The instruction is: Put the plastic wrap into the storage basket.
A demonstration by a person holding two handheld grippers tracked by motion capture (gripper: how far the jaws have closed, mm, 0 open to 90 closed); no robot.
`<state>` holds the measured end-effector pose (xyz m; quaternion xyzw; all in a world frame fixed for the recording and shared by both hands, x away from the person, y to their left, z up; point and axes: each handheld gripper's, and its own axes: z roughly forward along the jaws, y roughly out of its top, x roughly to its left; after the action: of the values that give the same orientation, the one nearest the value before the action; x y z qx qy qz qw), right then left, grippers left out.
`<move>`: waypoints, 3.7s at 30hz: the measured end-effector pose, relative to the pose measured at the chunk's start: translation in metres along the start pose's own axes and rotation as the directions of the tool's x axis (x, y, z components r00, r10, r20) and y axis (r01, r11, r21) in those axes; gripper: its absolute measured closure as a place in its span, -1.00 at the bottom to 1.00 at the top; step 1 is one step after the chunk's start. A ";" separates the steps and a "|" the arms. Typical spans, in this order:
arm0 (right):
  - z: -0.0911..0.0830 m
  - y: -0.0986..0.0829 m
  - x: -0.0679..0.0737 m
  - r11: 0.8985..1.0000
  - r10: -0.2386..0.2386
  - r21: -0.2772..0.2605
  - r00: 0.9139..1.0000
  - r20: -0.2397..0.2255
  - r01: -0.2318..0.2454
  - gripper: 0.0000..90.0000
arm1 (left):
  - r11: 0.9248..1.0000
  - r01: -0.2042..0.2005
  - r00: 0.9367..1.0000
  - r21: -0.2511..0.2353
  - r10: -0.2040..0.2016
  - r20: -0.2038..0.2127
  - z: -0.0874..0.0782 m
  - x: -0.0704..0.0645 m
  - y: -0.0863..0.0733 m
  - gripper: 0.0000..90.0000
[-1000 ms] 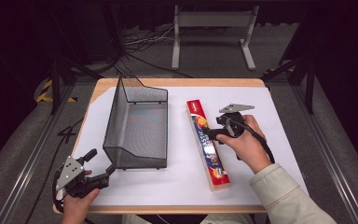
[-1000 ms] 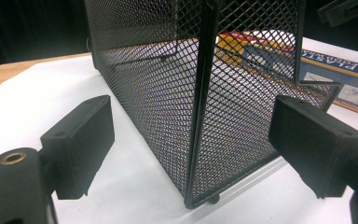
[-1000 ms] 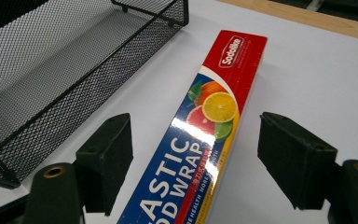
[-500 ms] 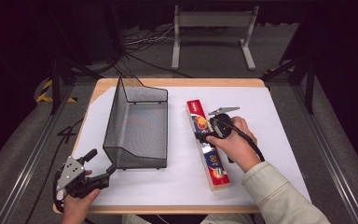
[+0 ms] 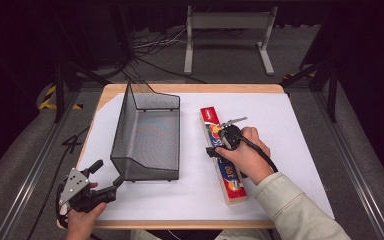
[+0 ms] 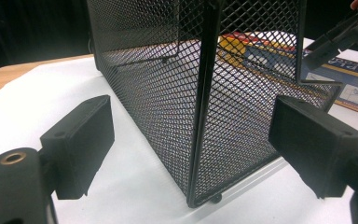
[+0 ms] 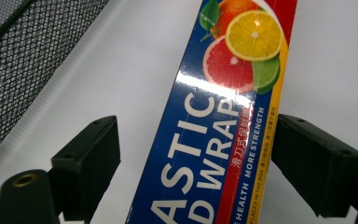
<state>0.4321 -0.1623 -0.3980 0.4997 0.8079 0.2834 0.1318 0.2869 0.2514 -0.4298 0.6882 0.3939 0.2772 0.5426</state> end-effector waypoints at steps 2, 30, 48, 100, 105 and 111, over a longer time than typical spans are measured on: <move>0.002 -0.001 0.000 1.000 0.004 0.015 1.000 0.008 -0.004 -0.63 | 1.000 0.001 1.000 0.002 -0.001 -0.002 0.000 0.000 0.000 -0.66; 0.018 -0.003 0.007 0.964 0.126 0.217 0.984 0.127 -0.152 -0.21 | 1.000 0.027 1.000 0.005 -0.027 0.006 0.000 0.003 -0.002 -0.67; 0.013 0.005 0.002 0.950 0.178 0.234 0.973 0.144 -0.208 -0.07 | 1.000 0.027 1.000 0.001 -0.027 -0.001 -0.001 0.004 -0.001 -0.67; -0.060 0.083 0.062 0.985 0.073 0.149 0.995 0.066 -0.082 -0.08 | 1.000 -0.009 1.000 -0.003 0.009 -0.006 -0.002 -0.001 0.000 -0.67; -0.059 0.091 0.073 0.986 0.074 0.148 0.996 0.056 -0.082 -0.08 | 1.000 -0.009 1.000 0.000 0.009 -0.005 -0.002 0.000 0.000 -0.67; -0.058 0.105 0.091 0.985 0.077 0.151 0.995 0.058 -0.085 -0.08 | 1.000 -0.012 1.000 -0.004 0.012 -0.003 -0.001 -0.001 0.001 -0.67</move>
<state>0.4383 -0.0650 -0.2832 0.5479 0.8026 0.2126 0.1024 0.2856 0.2516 -0.4284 0.6891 0.3900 0.2821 0.5417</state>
